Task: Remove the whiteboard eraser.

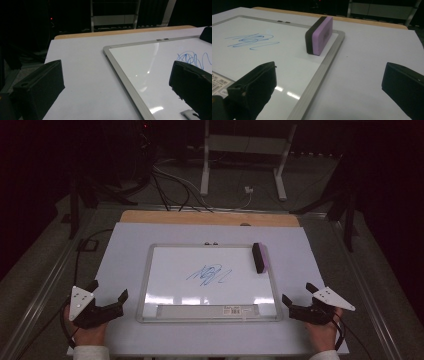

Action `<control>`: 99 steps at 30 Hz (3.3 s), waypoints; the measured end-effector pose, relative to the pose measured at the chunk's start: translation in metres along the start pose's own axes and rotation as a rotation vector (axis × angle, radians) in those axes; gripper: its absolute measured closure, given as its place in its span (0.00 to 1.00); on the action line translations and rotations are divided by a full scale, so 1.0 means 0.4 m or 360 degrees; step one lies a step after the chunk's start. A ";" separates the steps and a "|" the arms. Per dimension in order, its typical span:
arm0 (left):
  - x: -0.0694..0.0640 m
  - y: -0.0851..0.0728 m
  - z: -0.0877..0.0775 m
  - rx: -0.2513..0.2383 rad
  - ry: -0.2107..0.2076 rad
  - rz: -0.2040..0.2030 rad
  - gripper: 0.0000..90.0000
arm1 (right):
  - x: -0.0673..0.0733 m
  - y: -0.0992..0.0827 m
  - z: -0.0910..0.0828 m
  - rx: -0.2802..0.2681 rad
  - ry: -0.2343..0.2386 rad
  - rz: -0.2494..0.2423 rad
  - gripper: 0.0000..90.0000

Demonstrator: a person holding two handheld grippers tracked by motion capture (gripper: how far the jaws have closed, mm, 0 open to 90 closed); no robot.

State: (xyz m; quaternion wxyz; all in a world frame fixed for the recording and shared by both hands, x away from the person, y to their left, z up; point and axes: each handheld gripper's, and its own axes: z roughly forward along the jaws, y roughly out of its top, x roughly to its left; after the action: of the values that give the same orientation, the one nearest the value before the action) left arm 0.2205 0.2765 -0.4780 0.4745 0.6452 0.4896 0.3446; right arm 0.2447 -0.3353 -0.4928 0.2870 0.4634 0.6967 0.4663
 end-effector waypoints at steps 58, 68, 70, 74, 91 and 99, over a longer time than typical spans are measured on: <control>-0.010 -0.020 0.013 0.0072 -0.0007 0.0001 0.01 | -0.006 0.222 0.142 0.0059 0.0014 0.0032 0.00; -0.015 -0.019 0.014 0.0073 -0.0001 0.0014 0.01 | -0.013 0.239 0.198 0.0115 0.0055 0.0093 0.00; -0.015 -0.020 0.015 0.0078 0.0000 0.0016 0.01 | -0.013 0.242 0.208 0.0122 0.0048 0.0088 0.00; -0.013 -0.022 0.016 0.0088 0.0003 0.0022 0.01 | -0.017 0.245 0.230 0.0148 0.0036 0.0095 0.00; -0.016 -0.024 0.020 0.0100 -0.0001 0.0033 0.01 | -0.034 0.241 0.295 0.0238 0.0010 0.0165 0.03; -0.016 -0.025 0.022 0.0104 0.0000 0.0032 0.01 | -0.042 0.227 0.323 0.0284 0.0015 0.0214 0.03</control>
State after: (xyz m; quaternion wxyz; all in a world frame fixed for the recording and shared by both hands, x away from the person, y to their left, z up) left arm 0.2236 0.2688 -0.4903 0.4497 0.6653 0.4942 0.3331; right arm 0.3934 -0.2889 -0.4619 0.2094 0.5308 0.7041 0.4227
